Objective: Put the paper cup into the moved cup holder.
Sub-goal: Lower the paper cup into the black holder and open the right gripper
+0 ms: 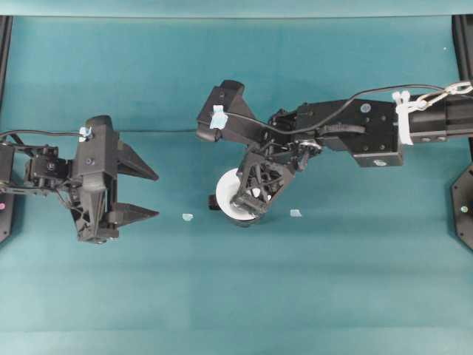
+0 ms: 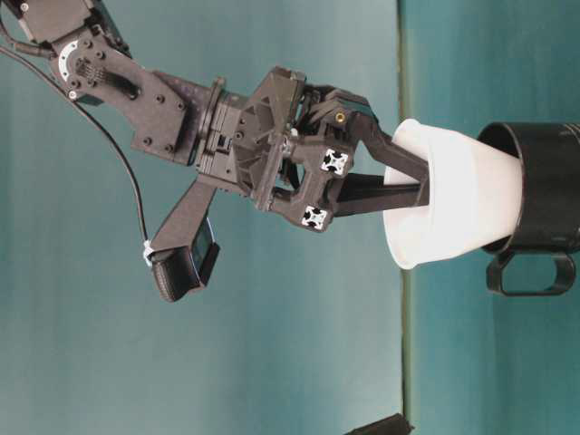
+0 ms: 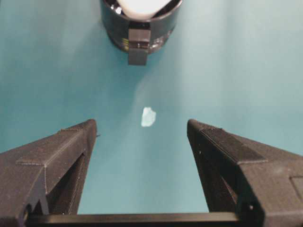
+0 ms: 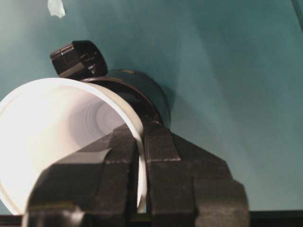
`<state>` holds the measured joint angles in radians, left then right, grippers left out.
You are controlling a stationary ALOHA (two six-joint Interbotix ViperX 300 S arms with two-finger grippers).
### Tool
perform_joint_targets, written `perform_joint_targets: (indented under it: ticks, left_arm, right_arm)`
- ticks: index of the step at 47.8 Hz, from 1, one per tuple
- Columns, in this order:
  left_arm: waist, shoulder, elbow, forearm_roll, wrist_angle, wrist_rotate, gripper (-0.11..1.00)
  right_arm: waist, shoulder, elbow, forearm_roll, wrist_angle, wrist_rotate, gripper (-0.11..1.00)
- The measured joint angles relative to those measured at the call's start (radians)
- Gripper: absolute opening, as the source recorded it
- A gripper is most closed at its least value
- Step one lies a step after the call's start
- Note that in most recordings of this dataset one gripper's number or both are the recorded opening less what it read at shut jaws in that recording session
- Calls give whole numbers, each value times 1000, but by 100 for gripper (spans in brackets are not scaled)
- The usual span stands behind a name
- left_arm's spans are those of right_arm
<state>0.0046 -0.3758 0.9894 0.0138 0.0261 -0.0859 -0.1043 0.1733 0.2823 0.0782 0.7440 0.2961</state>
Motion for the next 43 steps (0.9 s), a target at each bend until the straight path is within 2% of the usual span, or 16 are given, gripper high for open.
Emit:
perform_joint_targets:
  ticks: [7,17,21,24,43]
  left_arm:
    - [0,2,0,0,0,0,77]
    - [3,0,2,-2,-2,0,77]
    - [2,2,0,0,0,0,77]
    - [2,2,2,-2,0,0,77]
    - [3,0,0,0,0,0,77]
  right_arm:
    - [2,0,2,0,0,0,29]
    - [2,0,3,0,-5,-2,77]
    - [2,0,9,0,-6,-2,90]
    - [2,2,14,0,-8,-2,94]
    - [2,-12,44,0,-37,-2,93]
